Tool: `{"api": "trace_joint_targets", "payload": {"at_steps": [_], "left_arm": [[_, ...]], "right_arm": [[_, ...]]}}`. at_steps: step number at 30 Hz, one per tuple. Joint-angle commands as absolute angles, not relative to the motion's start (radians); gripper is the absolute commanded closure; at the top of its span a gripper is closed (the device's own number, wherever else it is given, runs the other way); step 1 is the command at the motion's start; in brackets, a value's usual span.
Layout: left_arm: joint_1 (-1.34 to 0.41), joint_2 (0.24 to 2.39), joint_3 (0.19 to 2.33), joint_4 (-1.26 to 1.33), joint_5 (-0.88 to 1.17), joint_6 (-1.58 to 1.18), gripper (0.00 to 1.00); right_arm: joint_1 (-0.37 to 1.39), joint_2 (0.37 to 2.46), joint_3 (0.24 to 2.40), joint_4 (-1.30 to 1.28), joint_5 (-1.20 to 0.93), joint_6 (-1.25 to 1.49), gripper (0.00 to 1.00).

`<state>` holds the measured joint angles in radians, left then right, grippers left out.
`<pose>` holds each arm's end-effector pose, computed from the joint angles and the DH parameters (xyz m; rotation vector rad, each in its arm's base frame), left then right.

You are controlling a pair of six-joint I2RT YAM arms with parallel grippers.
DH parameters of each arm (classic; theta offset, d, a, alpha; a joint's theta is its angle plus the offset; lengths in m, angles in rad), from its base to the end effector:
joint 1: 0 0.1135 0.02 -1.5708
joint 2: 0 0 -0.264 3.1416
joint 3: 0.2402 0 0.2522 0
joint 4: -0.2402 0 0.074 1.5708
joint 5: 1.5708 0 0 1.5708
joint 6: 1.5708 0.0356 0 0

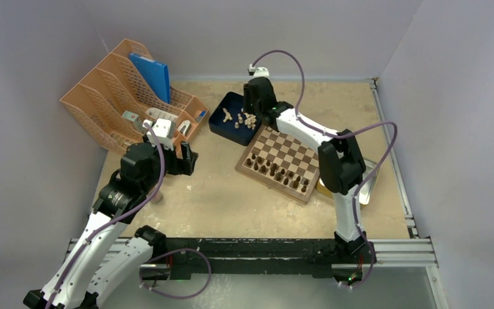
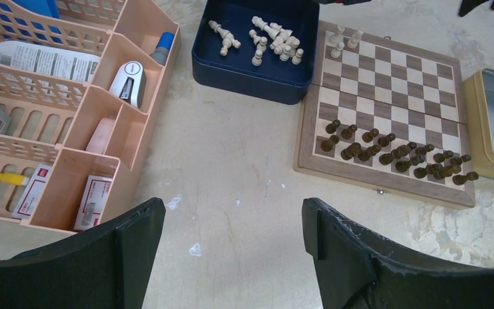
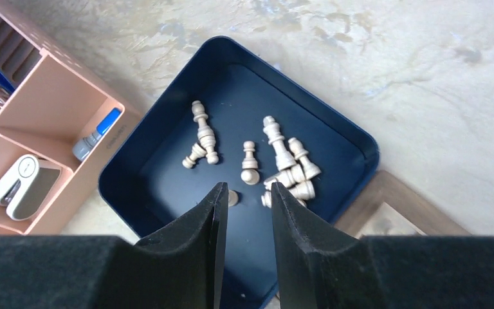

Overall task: Set up the chess pieces on the board
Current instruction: Pick up the chess piece from the storage box.

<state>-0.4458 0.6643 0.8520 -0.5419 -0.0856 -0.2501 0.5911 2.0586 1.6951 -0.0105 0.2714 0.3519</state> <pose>0.1315 -0.0595 0.3429 0.1321 1.9381 -0.3829 0.4162 0.2678 0.2761 -0.0521 1.9471 0.3647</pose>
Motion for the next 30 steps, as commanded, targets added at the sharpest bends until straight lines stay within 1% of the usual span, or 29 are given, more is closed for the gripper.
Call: {"api": "trace_joint_targets", "payload": {"at_steps": [1,10,19,30], "left_arm": [[-0.445,0.658,0.848,-0.515,-0.090,-0.249,0.22],[-0.445,0.651,0.848,-0.515,-0.095,-0.249,0.22],[-0.445,0.652,0.848,-0.516,-0.094,-0.248,0.22],[-0.445,0.653,0.849,-0.514,-0.094,-0.247,0.22]], "right_arm": [[0.597,2.119,1.776,0.043,0.236,0.293,0.66],[0.600,2.241,1.840,0.036,0.216,0.257,0.66],[0.603,2.272,1.820,0.095,0.172,0.253,0.66],[0.607,2.341,1.882,0.061,0.198,0.253,0.69]]}}
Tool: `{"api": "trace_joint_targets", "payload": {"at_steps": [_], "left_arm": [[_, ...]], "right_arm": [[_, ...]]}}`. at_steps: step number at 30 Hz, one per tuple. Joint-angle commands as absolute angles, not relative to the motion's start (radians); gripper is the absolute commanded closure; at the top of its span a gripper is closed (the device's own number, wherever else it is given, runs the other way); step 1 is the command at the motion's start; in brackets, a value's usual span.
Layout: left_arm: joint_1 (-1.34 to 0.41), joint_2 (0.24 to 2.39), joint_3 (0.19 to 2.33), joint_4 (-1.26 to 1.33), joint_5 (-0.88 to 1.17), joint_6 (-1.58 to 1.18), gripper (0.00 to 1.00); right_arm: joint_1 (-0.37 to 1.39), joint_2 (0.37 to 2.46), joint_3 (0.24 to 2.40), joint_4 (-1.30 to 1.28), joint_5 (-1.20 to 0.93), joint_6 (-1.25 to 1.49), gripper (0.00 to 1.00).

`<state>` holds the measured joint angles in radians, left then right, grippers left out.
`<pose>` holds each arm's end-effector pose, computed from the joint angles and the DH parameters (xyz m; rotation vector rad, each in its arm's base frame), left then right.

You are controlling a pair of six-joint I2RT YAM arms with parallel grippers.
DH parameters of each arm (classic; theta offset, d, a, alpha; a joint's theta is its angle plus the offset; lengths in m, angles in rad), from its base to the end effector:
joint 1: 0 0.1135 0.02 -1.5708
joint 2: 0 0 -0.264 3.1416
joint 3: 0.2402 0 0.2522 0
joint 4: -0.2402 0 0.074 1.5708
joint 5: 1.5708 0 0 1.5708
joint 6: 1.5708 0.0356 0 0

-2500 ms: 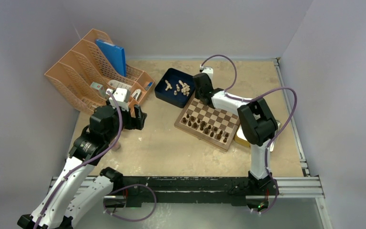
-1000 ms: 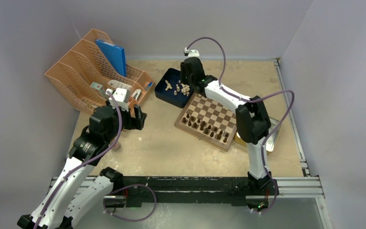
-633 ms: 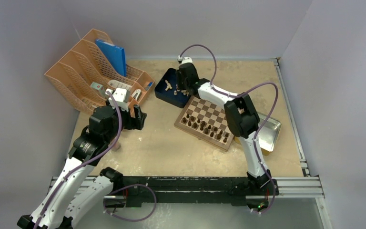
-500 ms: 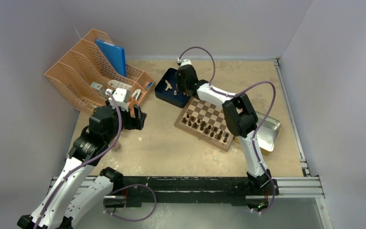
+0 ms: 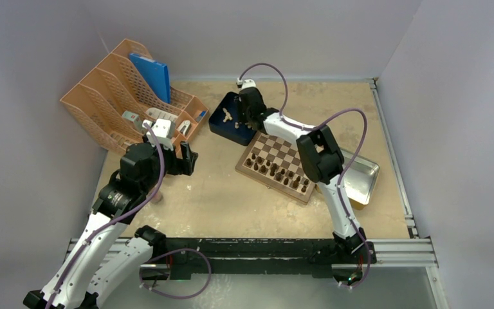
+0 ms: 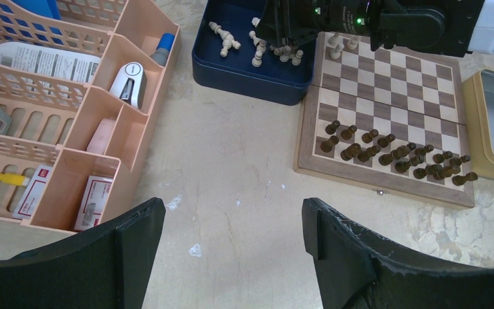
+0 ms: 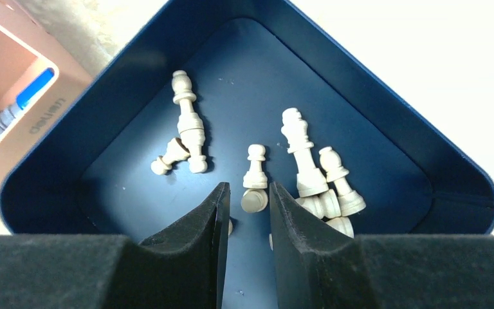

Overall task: Set up the chess pieces on the board
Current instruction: Pick up the chess piece from the storage box.

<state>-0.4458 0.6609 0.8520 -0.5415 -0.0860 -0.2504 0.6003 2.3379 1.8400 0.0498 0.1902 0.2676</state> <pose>0.1308 -0.0591 0.3434 0.1310 1.9344 -0.3838 0.4538 0.3025 0.1921 -0.2155 2.0173 0.3602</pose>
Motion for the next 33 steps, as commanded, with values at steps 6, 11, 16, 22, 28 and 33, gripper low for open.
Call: {"api": "trace_joint_targets", "payload": {"at_steps": [6,11,16,22,28,33], "left_arm": [[-0.445,0.652,0.848,-0.514,-0.098,-0.247,0.22],[-0.445,0.656,0.848,-0.515,-0.100,-0.248,0.22],[-0.445,0.662,0.847,-0.512,-0.096,-0.247,0.22],[-0.445,0.664,0.847,-0.511,-0.092,-0.247,0.22],[-0.445,0.660,0.847,-0.512,-0.091,-0.249,0.22],[-0.445,0.659,0.847,-0.511,-0.090,-0.249,0.22]], "right_arm": [[0.608,2.351,1.888,0.052,0.215,0.248,0.70],[0.609,2.359,1.897,0.052,0.231,0.237,0.73],[0.610,2.376,1.921,0.045,0.247,0.226,0.80],[0.611,2.379,1.931,0.036,0.237,0.229,0.74],[0.613,2.386,1.928,0.024,0.216,0.234,0.72],[0.614,2.394,1.924,0.017,0.221,0.235,0.73]]}}
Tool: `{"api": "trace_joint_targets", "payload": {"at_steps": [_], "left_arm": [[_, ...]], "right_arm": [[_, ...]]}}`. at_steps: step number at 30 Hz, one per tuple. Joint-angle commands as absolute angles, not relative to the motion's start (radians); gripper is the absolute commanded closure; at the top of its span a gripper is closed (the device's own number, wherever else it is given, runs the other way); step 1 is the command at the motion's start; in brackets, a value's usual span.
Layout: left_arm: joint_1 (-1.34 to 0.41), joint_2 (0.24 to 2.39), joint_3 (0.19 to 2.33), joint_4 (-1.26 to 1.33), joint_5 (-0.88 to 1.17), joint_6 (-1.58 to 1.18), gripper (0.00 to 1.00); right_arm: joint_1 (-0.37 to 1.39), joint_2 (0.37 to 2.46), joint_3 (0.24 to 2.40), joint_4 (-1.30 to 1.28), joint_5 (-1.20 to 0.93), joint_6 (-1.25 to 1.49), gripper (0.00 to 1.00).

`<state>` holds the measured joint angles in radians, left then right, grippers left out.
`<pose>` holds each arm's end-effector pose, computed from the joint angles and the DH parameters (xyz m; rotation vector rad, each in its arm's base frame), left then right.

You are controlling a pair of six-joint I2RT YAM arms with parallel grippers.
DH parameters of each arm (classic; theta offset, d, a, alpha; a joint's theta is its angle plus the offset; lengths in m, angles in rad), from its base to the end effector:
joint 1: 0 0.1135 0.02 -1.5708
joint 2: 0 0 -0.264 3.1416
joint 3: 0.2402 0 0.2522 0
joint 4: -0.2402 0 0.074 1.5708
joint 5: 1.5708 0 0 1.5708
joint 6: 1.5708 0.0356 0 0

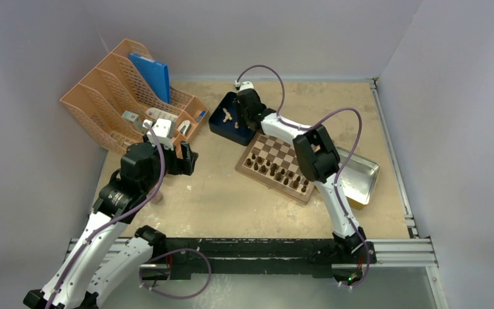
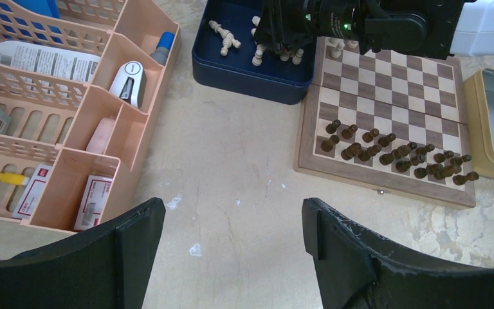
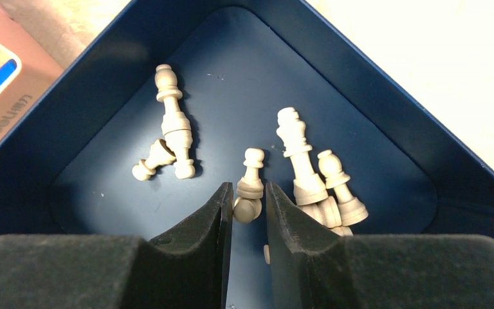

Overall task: Set up the chess pieces on the board
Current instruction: Pick up the chess piece from the storage box.

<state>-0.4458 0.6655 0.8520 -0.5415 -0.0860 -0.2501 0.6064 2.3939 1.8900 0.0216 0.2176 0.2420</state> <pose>0.1318 -0.0596 0.3428 0.1319 1.9388 -0.3823 0.4591 0.3091 0.1768 -0.2382 2.0408 0.3066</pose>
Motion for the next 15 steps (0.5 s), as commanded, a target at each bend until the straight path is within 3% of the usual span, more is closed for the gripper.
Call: {"api": "trace_joint_targets", "payload": {"at_steps": [1,15], "left_arm": [[-0.445,0.660,0.847,-0.511,-0.089,-0.249,0.22],[-0.445,0.658,0.847,-0.514,-0.098,-0.249,0.22]], "right_arm": [[0.615,2.392,1.923,0.016,0.222,0.234,0.73],[0.617,2.303,1.881,0.003,0.228,0.238,0.87]]}}
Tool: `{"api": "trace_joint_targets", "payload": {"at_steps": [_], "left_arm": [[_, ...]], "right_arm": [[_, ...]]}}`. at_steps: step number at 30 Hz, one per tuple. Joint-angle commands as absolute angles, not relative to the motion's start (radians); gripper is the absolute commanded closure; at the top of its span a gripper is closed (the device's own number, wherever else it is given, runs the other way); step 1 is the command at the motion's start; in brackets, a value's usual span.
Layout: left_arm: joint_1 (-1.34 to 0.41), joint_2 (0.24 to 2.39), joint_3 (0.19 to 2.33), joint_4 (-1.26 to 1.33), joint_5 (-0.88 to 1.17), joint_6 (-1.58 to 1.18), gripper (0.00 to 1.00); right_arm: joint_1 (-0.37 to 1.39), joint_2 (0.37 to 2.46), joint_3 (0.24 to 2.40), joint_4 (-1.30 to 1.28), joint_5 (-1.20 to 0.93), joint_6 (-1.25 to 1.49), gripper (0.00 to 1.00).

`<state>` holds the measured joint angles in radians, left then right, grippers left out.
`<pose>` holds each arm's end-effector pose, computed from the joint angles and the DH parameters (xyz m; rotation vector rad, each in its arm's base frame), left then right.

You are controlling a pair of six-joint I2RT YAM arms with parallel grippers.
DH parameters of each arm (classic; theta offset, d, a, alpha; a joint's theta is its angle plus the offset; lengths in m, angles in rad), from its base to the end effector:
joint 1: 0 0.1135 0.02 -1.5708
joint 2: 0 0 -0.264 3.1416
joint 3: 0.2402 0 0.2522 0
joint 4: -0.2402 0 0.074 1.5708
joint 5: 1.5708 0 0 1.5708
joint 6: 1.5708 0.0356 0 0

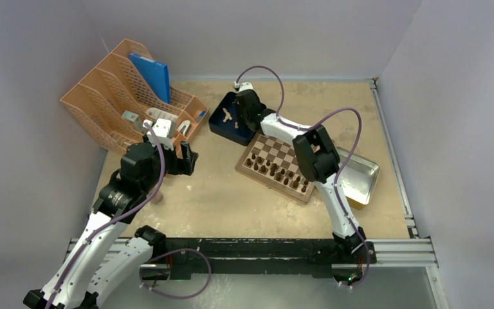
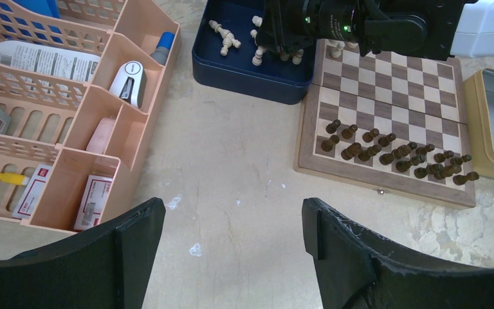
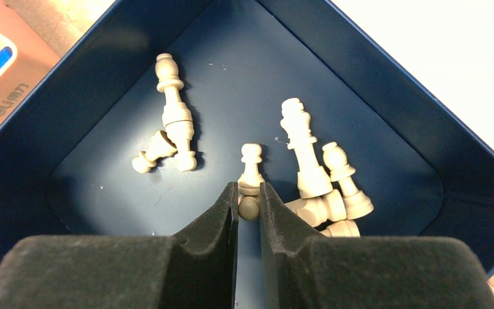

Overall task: Set up the chess pieces on the board
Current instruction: Pick up the chess piece from the storage box.

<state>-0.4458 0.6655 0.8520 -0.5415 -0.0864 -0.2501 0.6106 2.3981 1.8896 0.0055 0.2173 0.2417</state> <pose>0.1318 -0.0596 0.3428 0.1316 1.9388 -0.3819 0.4573 0.3107 0.1729 -0.2485 2.0596 0.3003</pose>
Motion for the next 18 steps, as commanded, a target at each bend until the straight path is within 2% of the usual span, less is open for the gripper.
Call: {"api": "trace_joint_targets", "payload": {"at_steps": [1,18], "left_arm": [[-0.445,0.661,0.847,-0.515,-0.097,-0.249,0.22],[-0.445,0.659,0.849,-0.518,-0.092,-0.252,0.22]], "right_arm": [[0.617,2.292,1.876,0.002,0.234,0.237,0.87],[0.617,2.102,1.765,-0.049,0.255,0.280,0.88]]}}
